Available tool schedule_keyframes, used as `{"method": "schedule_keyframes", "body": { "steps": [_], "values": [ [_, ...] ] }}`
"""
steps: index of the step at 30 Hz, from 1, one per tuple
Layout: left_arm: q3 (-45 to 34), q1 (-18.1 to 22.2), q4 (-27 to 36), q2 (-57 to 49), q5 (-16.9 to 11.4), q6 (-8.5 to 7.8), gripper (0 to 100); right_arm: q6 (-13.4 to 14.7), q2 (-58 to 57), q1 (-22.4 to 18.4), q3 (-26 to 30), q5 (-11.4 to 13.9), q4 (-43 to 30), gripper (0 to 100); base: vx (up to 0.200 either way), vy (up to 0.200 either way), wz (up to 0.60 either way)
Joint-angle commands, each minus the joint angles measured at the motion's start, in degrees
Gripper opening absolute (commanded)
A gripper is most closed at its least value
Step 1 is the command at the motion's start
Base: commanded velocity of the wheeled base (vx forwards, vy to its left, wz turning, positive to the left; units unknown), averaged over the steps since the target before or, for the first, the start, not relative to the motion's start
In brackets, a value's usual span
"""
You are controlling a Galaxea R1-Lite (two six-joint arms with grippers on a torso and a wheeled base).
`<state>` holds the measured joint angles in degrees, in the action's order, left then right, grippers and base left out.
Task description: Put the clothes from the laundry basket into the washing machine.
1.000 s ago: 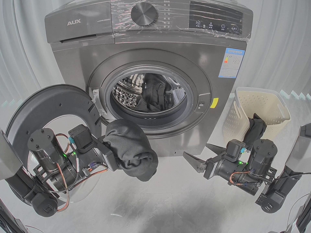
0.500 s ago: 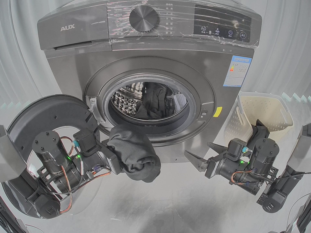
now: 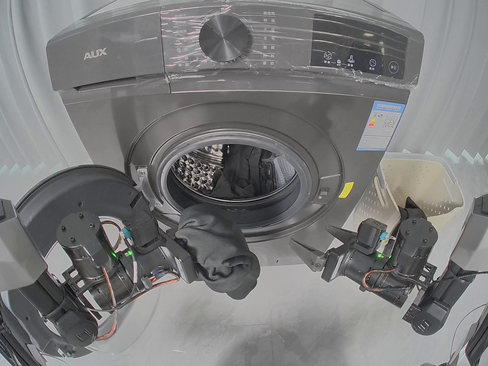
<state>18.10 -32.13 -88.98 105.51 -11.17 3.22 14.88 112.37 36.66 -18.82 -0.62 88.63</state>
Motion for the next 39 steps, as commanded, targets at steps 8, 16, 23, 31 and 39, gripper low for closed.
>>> {"method": "schedule_keyframes", "body": {
  "steps": [8,16,23,31,39],
  "values": [
    [-0.6,-1.4,-0.1,1.3,0.1,0.03,0,-0.2,-1.5,1.0,1.7,0.1,0.0,100,0.000,0.000,0.00],
    [0.0,-3.3,-0.1,0.3,4.8,-0.23,0,-2.6,-3.4,2.5,3.5,0.1,-0.1,100,0.000,0.000,0.00],
    [5.7,-5.0,0.0,6.6,7.6,-0.85,0,-2.8,-3.3,3.1,4.1,0.1,-0.1,100,0.000,0.000,0.00],
    [15.5,-2.9,0.0,15.3,4.3,-0.23,0,-2.8,-3.3,3.7,4.1,0.2,-0.1,100,0.000,0.000,0.00],
    [23.1,-2.8,0.2,22.3,5.9,-0.05,0,-2.8,-3.1,4.1,4.3,0.2,-0.1,100,0.000,0.000,0.00]
  ]
}}
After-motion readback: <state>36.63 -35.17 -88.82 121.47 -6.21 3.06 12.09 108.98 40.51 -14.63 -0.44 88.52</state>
